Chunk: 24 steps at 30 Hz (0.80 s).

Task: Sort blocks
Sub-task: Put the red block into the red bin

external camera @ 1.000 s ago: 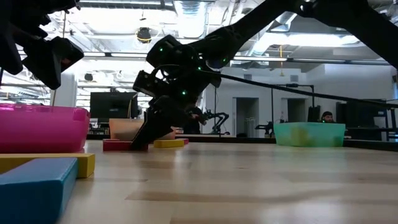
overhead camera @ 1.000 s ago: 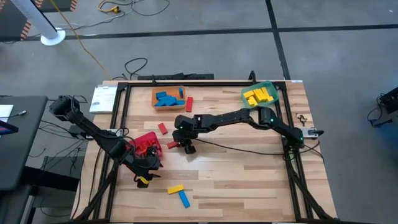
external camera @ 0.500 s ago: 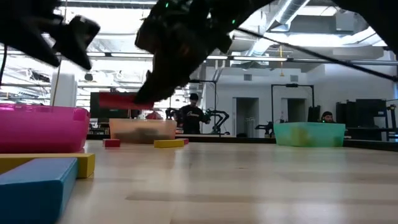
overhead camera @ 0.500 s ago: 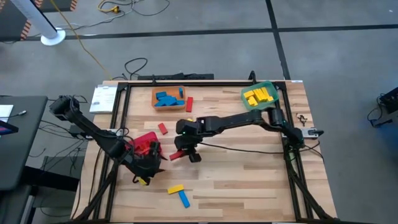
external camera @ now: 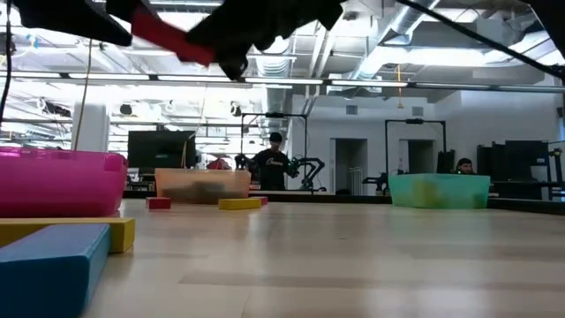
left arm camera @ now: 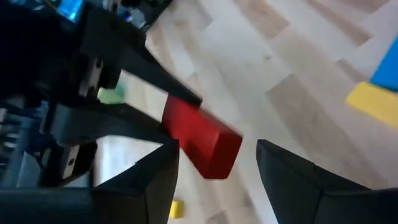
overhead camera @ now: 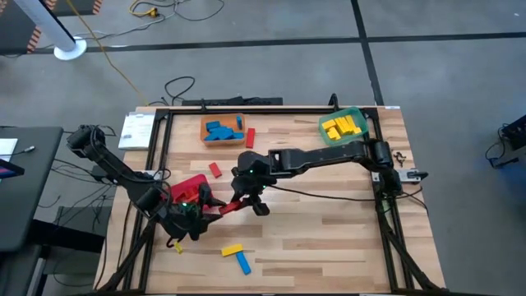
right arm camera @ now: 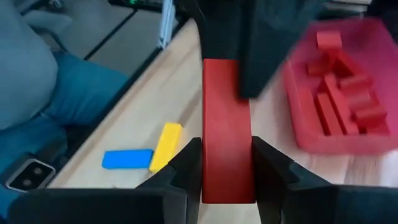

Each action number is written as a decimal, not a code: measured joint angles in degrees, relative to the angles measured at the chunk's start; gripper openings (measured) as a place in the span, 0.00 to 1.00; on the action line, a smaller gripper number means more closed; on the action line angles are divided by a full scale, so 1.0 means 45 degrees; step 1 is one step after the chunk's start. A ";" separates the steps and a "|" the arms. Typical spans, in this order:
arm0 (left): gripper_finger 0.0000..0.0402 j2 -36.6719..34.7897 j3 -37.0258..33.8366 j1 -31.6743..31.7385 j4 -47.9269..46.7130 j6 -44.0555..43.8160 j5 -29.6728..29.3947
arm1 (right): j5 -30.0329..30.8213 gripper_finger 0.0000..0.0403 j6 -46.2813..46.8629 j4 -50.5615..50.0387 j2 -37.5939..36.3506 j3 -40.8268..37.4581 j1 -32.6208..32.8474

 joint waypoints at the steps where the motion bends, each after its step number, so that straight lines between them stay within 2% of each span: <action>1: 0.52 0.0000 0.0000 0.0000 0.0017 0.0149 -0.0151 | -0.0033 0.30 0.0063 0.0104 -0.0062 0.0006 0.0016; 9: 0.52 0.0005 0.0000 -0.0279 0.1187 0.1637 -0.2421 | -0.0389 0.30 0.0645 0.0759 -0.0113 0.0019 0.0019; 13: 0.50 0.0007 0.0000 -0.0597 0.1806 0.2660 -0.3083 | -0.0389 0.30 0.0768 0.0827 -0.0113 0.0019 0.0024; 17: 0.41 0.0010 0.0000 -0.0641 0.1764 0.2836 -0.3504 | -0.0394 0.30 0.1047 0.1122 -0.0113 0.0019 0.0012; 24: 0.23 0.0010 0.0000 -0.0641 0.1547 0.2817 -0.3234 | -0.0375 0.30 0.1069 0.1354 -0.0113 0.0019 0.0010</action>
